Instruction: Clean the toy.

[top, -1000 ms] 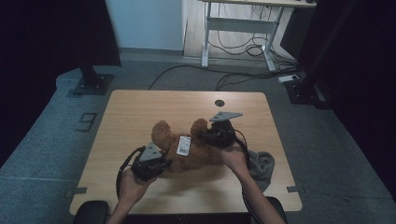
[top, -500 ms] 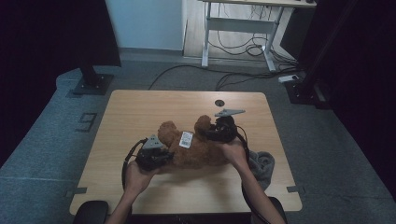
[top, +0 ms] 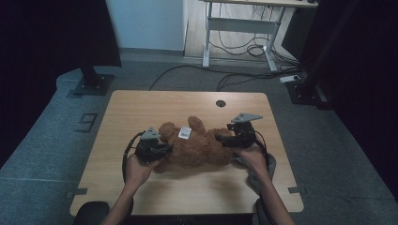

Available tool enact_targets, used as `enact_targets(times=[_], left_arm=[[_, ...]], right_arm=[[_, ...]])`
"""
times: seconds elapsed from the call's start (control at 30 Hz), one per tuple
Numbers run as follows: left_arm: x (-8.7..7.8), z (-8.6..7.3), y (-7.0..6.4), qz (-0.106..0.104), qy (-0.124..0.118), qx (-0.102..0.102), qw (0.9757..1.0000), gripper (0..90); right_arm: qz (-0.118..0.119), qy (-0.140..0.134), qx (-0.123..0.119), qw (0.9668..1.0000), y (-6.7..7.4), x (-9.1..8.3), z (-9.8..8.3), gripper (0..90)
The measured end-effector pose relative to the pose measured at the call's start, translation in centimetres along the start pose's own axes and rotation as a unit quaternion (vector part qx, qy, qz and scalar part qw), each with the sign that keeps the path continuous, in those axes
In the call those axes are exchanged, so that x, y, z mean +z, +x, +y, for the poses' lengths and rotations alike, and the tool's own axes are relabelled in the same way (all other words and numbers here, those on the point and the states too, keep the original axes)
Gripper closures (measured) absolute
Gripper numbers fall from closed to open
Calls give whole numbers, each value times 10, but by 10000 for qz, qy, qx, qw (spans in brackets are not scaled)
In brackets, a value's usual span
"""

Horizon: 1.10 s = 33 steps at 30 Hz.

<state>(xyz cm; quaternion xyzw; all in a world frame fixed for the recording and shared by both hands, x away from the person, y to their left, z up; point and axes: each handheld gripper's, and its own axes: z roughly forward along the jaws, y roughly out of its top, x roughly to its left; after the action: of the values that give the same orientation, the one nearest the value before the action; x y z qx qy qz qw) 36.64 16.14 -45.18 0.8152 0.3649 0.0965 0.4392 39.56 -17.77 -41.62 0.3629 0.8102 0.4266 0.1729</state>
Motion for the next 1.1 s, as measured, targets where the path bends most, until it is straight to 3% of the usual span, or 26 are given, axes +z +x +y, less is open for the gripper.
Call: enact_targets(times=[0.13,0.3,0.47,0.6,0.77,0.97,1.1], left_arm=[[3,4,6,75,27,-9,10000,807],[6,7,15,163,66,-9,9998,792],[12,9,25,259,42,15,9997,747],[4,7,31,404,-234,107,9989,592],[-9,-12,38,449,-347,108,9983,404],[0,-42,38,502,-48,304,9983,286],[13,-54,41,477,157,287,9983,241]], right_arm=[[-156,213,-151,9995,2,8,-16,291],[-212,383,7,9990,-6,26,-32,308],[-49,255,270,9993,-15,36,-37,317],[-23,185,387,9991,-19,41,-35,325],[-11,181,408,9990,-23,45,-30,320],[3,101,390,9992,-23,40,-25,260],[-93,130,122,9998,-22,30,-23,154]])
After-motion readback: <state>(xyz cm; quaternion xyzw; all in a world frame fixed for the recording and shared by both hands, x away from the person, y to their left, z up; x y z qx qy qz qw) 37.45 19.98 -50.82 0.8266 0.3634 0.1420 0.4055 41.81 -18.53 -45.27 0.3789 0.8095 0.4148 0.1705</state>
